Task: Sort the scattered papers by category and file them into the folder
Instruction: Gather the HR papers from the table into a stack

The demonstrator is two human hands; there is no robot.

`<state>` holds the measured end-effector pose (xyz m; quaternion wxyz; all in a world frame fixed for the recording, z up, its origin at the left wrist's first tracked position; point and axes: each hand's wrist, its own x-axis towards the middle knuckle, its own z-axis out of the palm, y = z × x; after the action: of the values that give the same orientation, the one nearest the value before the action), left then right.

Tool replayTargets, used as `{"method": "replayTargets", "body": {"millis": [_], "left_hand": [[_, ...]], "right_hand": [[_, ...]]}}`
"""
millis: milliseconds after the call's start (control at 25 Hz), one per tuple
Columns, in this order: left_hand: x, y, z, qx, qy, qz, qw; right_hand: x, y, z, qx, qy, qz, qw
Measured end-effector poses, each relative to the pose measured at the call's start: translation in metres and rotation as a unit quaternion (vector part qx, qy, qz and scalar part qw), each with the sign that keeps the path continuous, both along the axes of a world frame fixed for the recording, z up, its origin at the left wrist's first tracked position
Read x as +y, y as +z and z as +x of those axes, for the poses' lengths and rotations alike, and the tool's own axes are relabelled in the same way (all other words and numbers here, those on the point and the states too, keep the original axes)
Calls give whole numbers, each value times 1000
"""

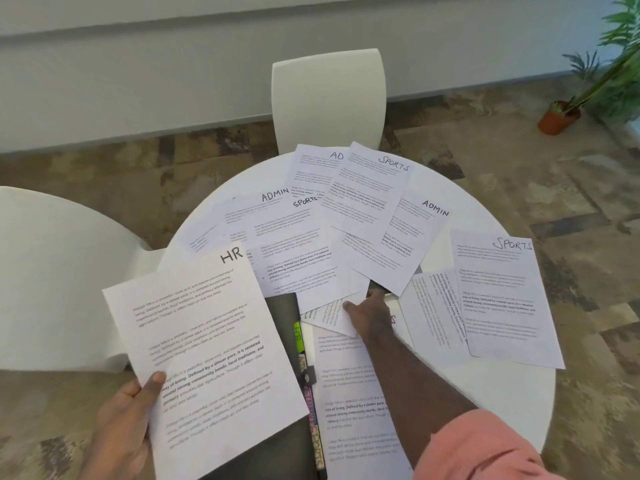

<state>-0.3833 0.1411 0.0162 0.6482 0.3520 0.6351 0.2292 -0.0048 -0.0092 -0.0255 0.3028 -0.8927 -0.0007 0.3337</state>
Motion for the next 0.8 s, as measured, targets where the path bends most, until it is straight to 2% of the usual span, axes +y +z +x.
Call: {"method": "replayTargets", "body": {"millis": [120,320,520,680,800], "left_hand": [[0,-3,-3,-5,0,-4,1000],[0,-3,3,9,-5,-3,1000],[1,2,17,3,0,-9,1000],[2,1,21,-18,-4,-11,1000],[-1,-1,24,-25,-11,-2,1000]], "right_hand": [[0,-1,3,14,-65,37,997],[-25,-11,17,-13,-24,30,999],[-46,-13,38,30,-74,61,995],[-86,-1,50,84,-156,135,975],[-125,8,48,140,-184,144,962]]}}
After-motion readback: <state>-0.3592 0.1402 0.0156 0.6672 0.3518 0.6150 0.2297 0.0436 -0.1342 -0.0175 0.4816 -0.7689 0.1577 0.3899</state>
